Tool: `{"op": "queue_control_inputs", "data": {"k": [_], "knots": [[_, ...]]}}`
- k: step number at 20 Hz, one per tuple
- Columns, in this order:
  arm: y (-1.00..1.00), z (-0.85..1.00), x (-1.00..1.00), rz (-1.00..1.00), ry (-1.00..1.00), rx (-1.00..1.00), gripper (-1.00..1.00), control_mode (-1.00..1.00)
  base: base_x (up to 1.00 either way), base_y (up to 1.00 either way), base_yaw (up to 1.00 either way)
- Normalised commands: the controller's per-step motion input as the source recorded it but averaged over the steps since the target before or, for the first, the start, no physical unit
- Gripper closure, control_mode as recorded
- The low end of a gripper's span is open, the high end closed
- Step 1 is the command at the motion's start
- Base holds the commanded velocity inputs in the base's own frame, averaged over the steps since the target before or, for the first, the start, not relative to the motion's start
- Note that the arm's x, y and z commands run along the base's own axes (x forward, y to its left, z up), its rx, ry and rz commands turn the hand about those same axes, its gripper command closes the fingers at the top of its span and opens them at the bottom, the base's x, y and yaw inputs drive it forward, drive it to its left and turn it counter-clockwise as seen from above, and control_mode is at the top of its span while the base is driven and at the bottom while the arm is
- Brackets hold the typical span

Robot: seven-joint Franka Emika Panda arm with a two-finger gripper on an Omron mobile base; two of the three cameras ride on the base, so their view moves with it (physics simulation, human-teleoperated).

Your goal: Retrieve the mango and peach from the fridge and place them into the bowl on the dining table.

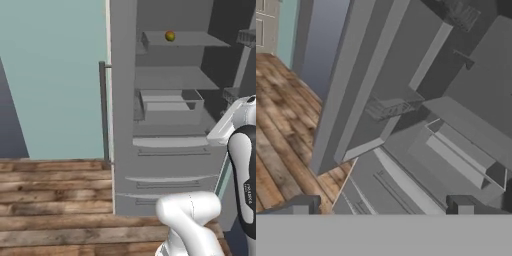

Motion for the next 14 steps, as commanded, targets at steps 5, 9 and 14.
{"op": "queue_control_inputs", "data": {"k": [5, 9, 14], "knots": [[0.0, 0.0, 0.0, 0.0, 0.0, 0.0, -1.0, 1.0, 0.0, -0.51, 0.18], [0.0, 0.0, 0.0, 0.0, 0.0, 0.0, -1.0, 1.0, 0.08, -0.1, 0.1], [0.0, 0.0, 0.0, 0.0, 0.0, 0.0, -1.0, 1.0, 0.48, -0.01, 0.03]]}}
